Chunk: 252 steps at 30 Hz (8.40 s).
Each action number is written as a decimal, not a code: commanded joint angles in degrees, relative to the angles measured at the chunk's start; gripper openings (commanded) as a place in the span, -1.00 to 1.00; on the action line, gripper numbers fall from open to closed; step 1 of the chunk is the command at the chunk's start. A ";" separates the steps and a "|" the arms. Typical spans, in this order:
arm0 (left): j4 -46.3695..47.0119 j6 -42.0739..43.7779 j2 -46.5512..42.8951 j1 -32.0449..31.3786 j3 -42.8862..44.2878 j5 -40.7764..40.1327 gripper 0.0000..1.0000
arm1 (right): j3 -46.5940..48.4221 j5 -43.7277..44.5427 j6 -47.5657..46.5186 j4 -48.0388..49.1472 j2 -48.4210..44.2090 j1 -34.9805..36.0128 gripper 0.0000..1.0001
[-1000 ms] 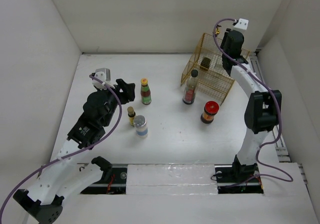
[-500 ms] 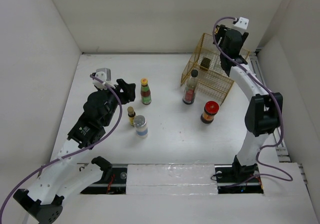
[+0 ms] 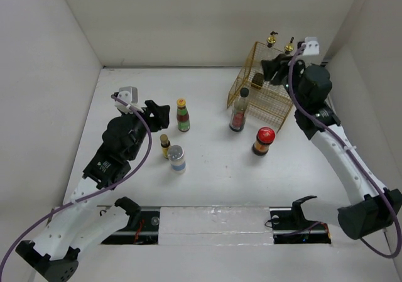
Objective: Organize the condiment bottles
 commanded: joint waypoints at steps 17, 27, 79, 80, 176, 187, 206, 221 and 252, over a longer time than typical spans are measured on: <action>2.27 0.14 -1.28 -0.21 0.26 1.84 0.20 | -4.49 -6.20 -0.34 -6.26 11.99 7.77 0.55; 2.27 0.14 -0.76 -0.21 0.26 1.84 0.20 | -3.87 3.91 -0.87 -0.72 16.58 10.58 0.38; 2.27 0.14 0.83 -0.21 0.26 1.22 0.20 | 34.27 18.94 -6.76 1.74 22.37 -17.81 -0.70; 2.27 0.14 1.35 -0.21 0.26 1.22 0.20 | 34.27 18.94 -6.76 1.75 22.90 -17.81 -0.72; 2.27 0.15 1.62 -0.21 0.79 2.37 0.20 | 1.20 24.94 -1.41 24.45 20.10 -15.16 0.59; 2.27 -0.38 1.09 -0.21 0.79 1.75 0.23 | 1.68 -11.60 4.93 4.74 3.57 -13.70 0.15; 1.65 -1.44 -0.94 -0.21 0.26 -3.70 0.27 | 9.92 -20.09 -9.22 0.61 31.94 23.05 0.80; 1.65 -0.91 -0.93 -0.21 0.26 -3.17 0.27 | 22.41 -17.01 -10.28 1.13 45.93 26.05 0.52; 2.18 -0.91 0.12 -0.21 0.26 -1.59 0.27 | 9.92 5.40 0.53 17.75 19.21 -0.84 -0.60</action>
